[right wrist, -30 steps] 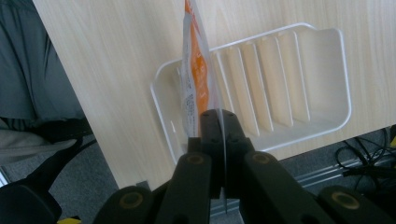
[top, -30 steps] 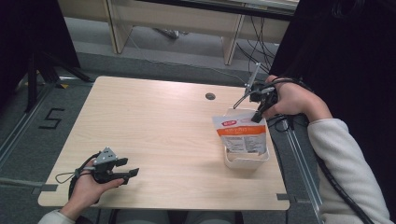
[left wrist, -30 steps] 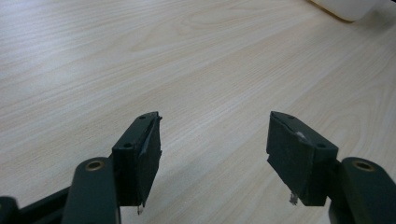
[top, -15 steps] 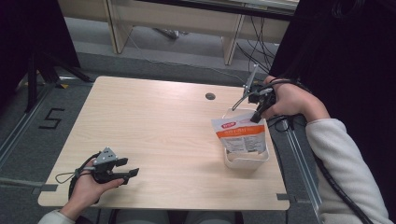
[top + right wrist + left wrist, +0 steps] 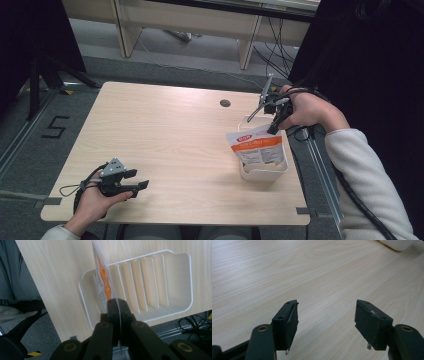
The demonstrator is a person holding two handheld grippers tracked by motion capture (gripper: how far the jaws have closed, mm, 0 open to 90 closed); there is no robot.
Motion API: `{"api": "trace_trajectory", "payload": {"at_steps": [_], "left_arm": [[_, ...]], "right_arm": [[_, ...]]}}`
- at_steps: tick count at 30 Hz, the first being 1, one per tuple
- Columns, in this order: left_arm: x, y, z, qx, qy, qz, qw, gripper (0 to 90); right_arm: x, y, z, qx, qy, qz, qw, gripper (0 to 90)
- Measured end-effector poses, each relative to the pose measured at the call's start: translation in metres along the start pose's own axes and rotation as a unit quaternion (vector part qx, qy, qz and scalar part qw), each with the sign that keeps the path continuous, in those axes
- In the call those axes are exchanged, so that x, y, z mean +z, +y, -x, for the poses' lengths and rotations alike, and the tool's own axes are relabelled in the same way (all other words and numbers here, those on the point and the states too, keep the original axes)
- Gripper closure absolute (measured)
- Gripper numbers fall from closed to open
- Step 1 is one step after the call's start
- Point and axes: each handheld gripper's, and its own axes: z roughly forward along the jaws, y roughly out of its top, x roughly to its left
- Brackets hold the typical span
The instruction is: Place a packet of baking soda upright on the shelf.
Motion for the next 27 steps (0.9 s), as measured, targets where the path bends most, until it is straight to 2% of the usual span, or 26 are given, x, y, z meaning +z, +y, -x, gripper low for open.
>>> {"api": "trace_trajectory", "payload": {"at_steps": [4,12,15,16,17,21,22,27], "left_arm": [[0.002,0.000,0.002,-0.011,0.000,0.009,0.9999,34.6],[0.002,0.000,0.002,-0.015,0.000,0.009,0.9999,34.6],[0.002,0.000,0.002,-0.013,0.000,0.008,0.9999,34.6],[0.002,0.000,0.002,-0.015,0.000,0.009,0.9998,34.5],[0.002,0.000,0.002,-0.013,0.000,0.008,0.9999,34.6],[0.001,0.000,0.002,-0.011,0.001,0.006,0.9999,34.5],[0.002,0.000,0.003,-0.015,0.000,0.010,0.9998,34.5],[0.002,0.000,0.002,-0.011,0.000,0.007,0.9999,34.5]], "right_arm": [[0.000,0.000,0.001,-0.001,0.000,-0.001,1.0000,90.0],[0.003,-0.003,0.001,0.004,0.004,-0.001,1.0000,90.0],[0.006,-0.004,0.000,0.007,0.006,-0.007,0.9999,90.0],[0.007,-0.004,0.002,-0.003,0.010,-0.005,0.9999,90.0],[0.007,-0.004,0.000,0.008,0.007,-0.007,0.9999,90.0],[0.008,-0.004,0.002,0.001,0.008,-0.004,1.0000,90.0],[0.008,-0.004,0.002,0.001,0.008,-0.004,1.0000,90.0],[0.011,-0.005,0.000,0.008,0.009,-0.008,0.9999,90.0]]}}
